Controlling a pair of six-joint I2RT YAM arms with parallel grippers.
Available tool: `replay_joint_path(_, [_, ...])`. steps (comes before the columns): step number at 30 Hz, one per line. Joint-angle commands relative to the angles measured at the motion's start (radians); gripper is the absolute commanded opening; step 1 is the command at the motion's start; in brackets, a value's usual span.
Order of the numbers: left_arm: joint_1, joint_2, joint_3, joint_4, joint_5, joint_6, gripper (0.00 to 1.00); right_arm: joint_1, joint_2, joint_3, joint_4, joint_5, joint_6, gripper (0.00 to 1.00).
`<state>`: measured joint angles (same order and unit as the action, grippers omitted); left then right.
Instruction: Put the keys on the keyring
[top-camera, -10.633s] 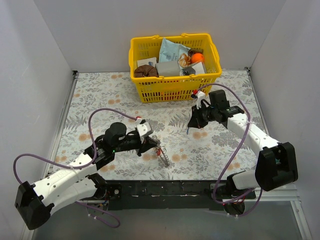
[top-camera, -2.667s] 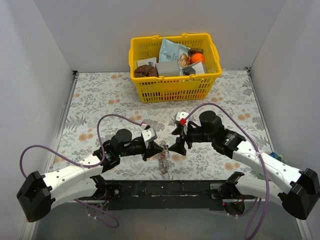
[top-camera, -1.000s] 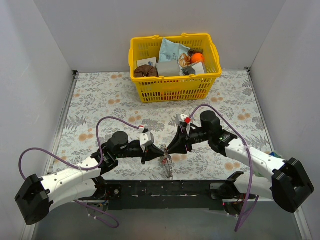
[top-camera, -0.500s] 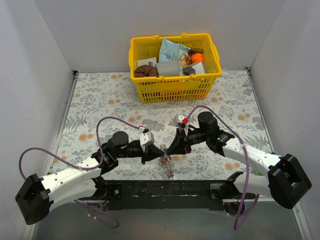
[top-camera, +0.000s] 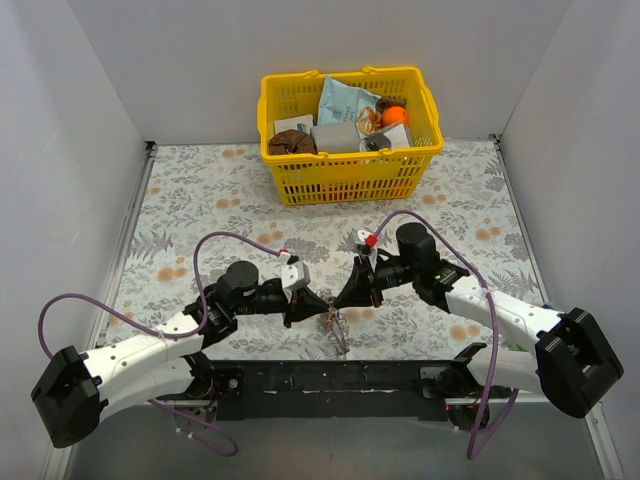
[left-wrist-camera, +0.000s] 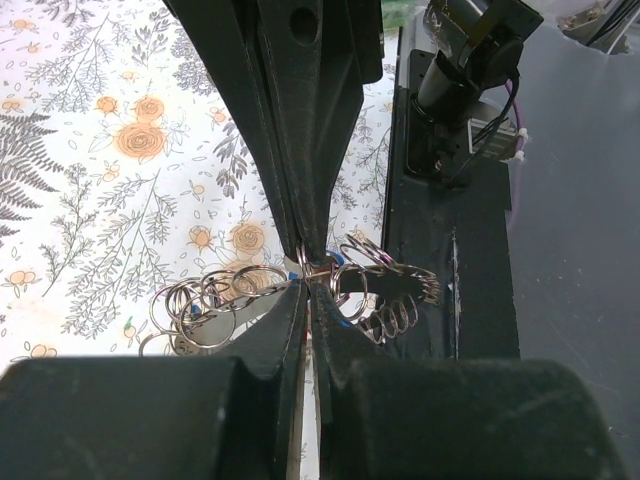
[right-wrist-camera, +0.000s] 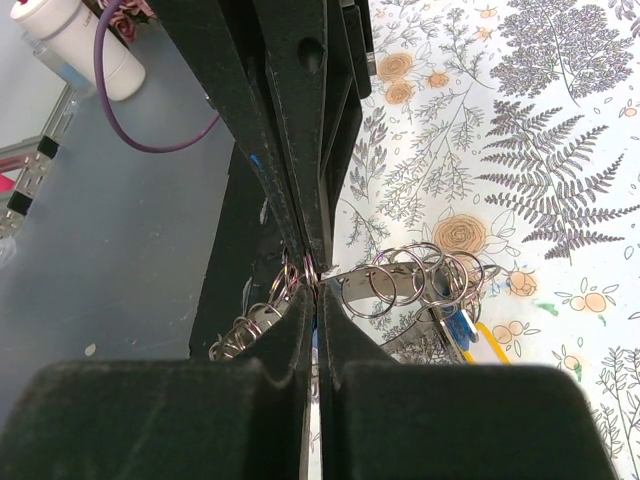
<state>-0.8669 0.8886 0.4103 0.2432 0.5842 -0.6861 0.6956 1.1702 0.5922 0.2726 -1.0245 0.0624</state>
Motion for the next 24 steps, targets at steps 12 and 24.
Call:
replay_joint_path(12, [-0.004, 0.0, 0.148, -0.139, -0.124, -0.001, 0.49, 0.007, 0.003, 0.142, -0.2, 0.026, -0.176, 0.01])
replay_joint_path(24, [-0.004, 0.032, 0.343, -0.436, -0.123, 0.082, 0.66, 0.007, 0.052, 0.319, -0.565, 0.136, -0.378, 0.01])
